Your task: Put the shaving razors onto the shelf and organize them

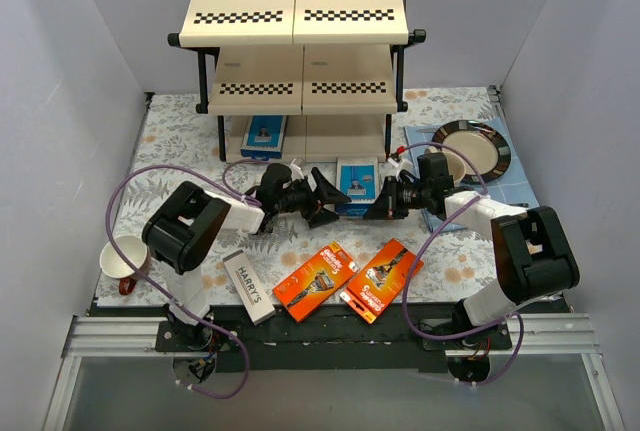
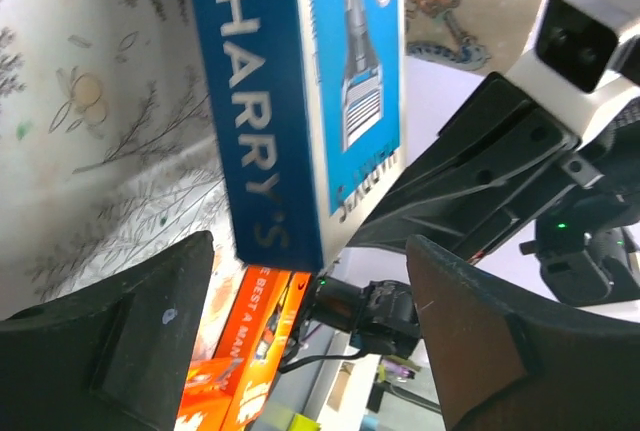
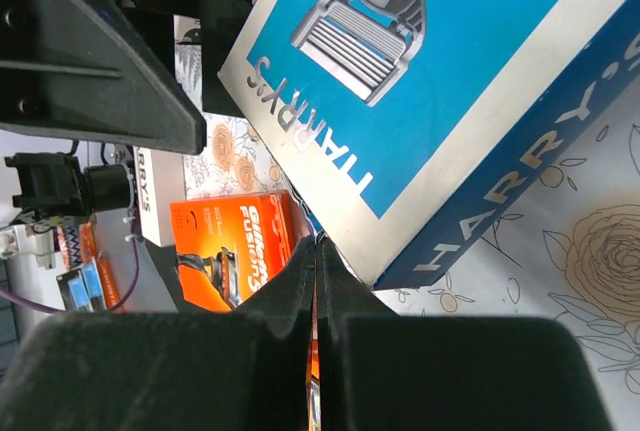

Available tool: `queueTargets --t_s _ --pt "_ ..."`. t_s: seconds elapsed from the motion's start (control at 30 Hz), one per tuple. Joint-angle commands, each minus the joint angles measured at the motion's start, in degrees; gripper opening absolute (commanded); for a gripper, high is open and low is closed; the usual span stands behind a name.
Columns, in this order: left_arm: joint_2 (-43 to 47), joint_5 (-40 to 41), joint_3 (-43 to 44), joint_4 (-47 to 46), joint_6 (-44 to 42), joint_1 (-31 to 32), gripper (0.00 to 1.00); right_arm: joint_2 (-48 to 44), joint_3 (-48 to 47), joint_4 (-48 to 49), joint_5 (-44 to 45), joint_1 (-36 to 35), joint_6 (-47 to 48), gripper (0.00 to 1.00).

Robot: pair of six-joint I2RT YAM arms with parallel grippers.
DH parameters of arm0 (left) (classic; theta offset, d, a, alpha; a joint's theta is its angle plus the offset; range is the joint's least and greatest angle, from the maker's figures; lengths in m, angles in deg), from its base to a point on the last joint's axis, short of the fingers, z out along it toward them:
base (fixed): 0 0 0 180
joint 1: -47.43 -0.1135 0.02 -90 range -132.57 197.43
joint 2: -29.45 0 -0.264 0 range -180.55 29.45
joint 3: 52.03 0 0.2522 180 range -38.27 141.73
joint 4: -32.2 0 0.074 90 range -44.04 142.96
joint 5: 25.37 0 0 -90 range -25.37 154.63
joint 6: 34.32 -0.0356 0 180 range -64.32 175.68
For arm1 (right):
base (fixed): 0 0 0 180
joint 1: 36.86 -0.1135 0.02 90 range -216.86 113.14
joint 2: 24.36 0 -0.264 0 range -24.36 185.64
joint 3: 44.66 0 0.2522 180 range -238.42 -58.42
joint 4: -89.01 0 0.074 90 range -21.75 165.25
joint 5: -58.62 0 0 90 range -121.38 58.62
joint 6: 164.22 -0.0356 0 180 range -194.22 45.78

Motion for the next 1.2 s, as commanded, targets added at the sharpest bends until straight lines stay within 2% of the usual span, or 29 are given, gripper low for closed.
queueTargets --t_s 0.0,0.2,0.23,0.27,0.3,0.37,0.4,0.5,0.57,0.77,1.07,1.17 --pt "-3.6 -1.8 0.8 -6.7 4.8 0.1 0.72 -2.0 -0.5 -1.0 0.5 -0.1 3.1 0.01" --pt "-7.1 -4.3 4.8 -11.0 4.6 0.1 0.44 -1.5 0.5 -1.4 1.1 0.0 3.6 0.01" --pt "-6.7 -4.5 4.8 -11.0 3.5 0.1 0.36 -1.5 -0.4 -1.9 1.1 0.1 4.0 0.03" --pt "-6.5 -4.5 4.7 -10.9 2.8 0.1 0.34 -1.4 -0.9 -2.5 1.2 0.1 5.3 0.08" --pt "-5.0 -4.2 3.9 -10.7 2.3 0.1 0.33 -1.5 -1.5 -5.1 2.0 0.4 6.3 0.19" --pt "-3.2 -3.7 2.7 -9.8 0.3 0.1 0.28 -2.2 -3.7 -7.9 4.0 0.6 10.2 0.34" --pt "-1.5 -3.5 2.1 -9.8 -0.3 0.0 0.28 -2.6 -4.1 -8.7 4.5 0.7 11.5 0.49" --pt "2.1 -2.3 0.2 -7.7 -3.4 -0.1 0.25 -4.6 -4.0 -10.5 5.1 1.1 14.2 0.55" --pt "4.1 -2.5 0.2 -6.4 -5.0 -0.6 0.21 -6.5 -3.0 -10.8 5.1 1.4 14.7 0.57" --pt "2.3 -3.4 2.3 -7.7 -5.1 -2.7 0.20 -9.0 -0.2 -9.5 4.7 1.5 14.4 0.59" --pt "-3.9 -2.2 7.8 -7.4 -4.1 -7.7 0.21 -7.5 -0.3 -7.7 4.7 1.5 14.4 0.57" --pt "-6.4 -2.5 9.6 -6.4 -4.3 -8.8 0.26 -7.2 0.0 -6.3 5.0 1.5 13.6 0.56"
